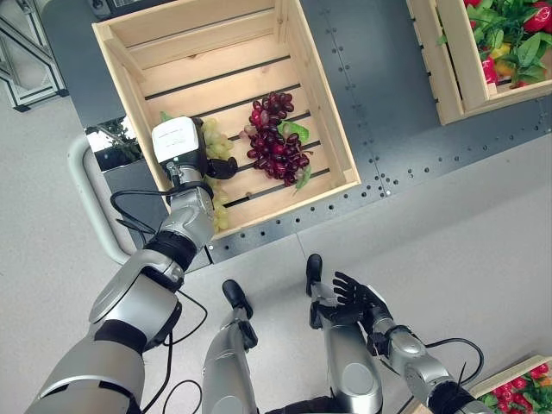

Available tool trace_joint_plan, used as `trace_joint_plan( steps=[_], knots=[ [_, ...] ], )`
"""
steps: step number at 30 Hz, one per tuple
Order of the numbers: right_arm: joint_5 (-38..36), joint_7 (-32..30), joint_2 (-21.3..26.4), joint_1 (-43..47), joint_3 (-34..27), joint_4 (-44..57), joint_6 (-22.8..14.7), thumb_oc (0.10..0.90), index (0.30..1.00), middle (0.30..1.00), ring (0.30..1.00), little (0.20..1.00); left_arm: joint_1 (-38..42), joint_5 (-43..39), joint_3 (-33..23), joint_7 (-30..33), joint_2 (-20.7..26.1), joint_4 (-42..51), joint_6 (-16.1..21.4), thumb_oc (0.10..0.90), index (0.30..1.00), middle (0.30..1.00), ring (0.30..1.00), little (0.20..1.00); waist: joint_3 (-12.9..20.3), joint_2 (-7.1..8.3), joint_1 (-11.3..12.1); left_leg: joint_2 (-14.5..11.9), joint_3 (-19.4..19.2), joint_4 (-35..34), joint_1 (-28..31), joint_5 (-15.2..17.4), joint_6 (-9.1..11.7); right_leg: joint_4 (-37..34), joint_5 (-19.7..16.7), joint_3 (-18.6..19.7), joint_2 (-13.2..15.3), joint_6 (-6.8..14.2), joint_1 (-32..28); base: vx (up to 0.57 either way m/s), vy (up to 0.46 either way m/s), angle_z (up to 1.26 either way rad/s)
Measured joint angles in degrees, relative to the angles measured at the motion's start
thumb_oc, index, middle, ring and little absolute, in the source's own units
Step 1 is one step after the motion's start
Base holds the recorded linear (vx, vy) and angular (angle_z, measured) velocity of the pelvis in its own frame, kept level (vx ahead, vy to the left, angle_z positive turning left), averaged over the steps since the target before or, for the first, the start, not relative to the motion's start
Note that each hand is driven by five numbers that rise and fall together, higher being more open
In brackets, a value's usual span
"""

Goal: Pick up the fruits from the basket on one side to the basket on the other side

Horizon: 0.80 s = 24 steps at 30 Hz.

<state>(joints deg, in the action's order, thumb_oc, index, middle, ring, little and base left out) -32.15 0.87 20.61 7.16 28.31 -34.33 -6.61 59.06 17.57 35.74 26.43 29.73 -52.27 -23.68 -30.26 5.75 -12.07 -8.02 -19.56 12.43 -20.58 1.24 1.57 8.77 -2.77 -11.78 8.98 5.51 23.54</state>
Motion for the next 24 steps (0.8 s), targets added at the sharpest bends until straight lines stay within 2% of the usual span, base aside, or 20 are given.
trace_joint_plan(
  steps=[7,9,13,20,24],
  knots=[
    [-0.38,-0.66,0.0,0.01,0.05,0.58,0.0,0.8,0.9,0.9,0.9,0.9,1.07,-3.89,-0.13,0.39,0.02,-0.18,-1.09,0.8,0.9,0.9,0.9,0.9,0.0,0.0,0.02,-0.03,-0.38,-0.05,-0.71,0.0,0.0,0.17,0.0,0.34,-0.04,0.0,1.05,0.0,0.0,0.0],
    [-0.39,-0.9,0.0,0.08,0.09,0.68,0.0,0.8,0.9,0.9,0.9,0.9,1.83,-4.4,-0.14,0.04,0.03,-0.97,-1.41,0.4,0.3,0.3,0.3,0.3,0.0,0.0,-0.03,-0.03,-0.51,-0.04,-0.91,0.0,0.0,0.22,-0.01,0.45,-0.03,-0.01,1.32,0.0,0.0,0.0],
    [-0.38,-0.92,0.01,0.33,0.09,0.72,0.0,0.8,0.9,0.9,0.9,0.9,3.15,-3.5,-0.09,-2.1,0.35,-2.01,-3.03,0.4,0.3,0.3,0.3,0.3,0.0,0.0,-0.09,-0.03,-0.56,-0.07,-0.9,0.0,0.01,0.24,-0.01,0.46,-0.02,-0.01,1.34,0.0,0.0,0.0],
    [-0.39,-1.07,0.03,0.95,0.24,0.94,0.03,0.8,0.9,0.9,0.9,0.9,5.96,0.52,2.71,-15.34,0.32,-4.26,-8.06,0.4,0.3,0.3,0.3,0.3,0.01,-0.01,-0.09,-0.03,-0.76,-0.02,-0.59,0.0,0.0,0.44,-0.05,0.62,0.03,-0.08,1.24,0.0,0.0,0.0],
    [-0.4,-1.78,0.57,1.78,1.76,0.96,0.48,0.8,0.9,0.9,0.9,0.9,6.12,1.52,4.47,-20.88,0.2,-5.2,-8.58,0.4,0.3,0.3,0.3,0.3,0.01,-0.03,-0.29,-0.01,-0.77,-0.04,0.19,0.0,0.0,0.44,-0.05,0.6,0.07,-0.09,0.39,0.0,0.0,0.0]
  ],
)
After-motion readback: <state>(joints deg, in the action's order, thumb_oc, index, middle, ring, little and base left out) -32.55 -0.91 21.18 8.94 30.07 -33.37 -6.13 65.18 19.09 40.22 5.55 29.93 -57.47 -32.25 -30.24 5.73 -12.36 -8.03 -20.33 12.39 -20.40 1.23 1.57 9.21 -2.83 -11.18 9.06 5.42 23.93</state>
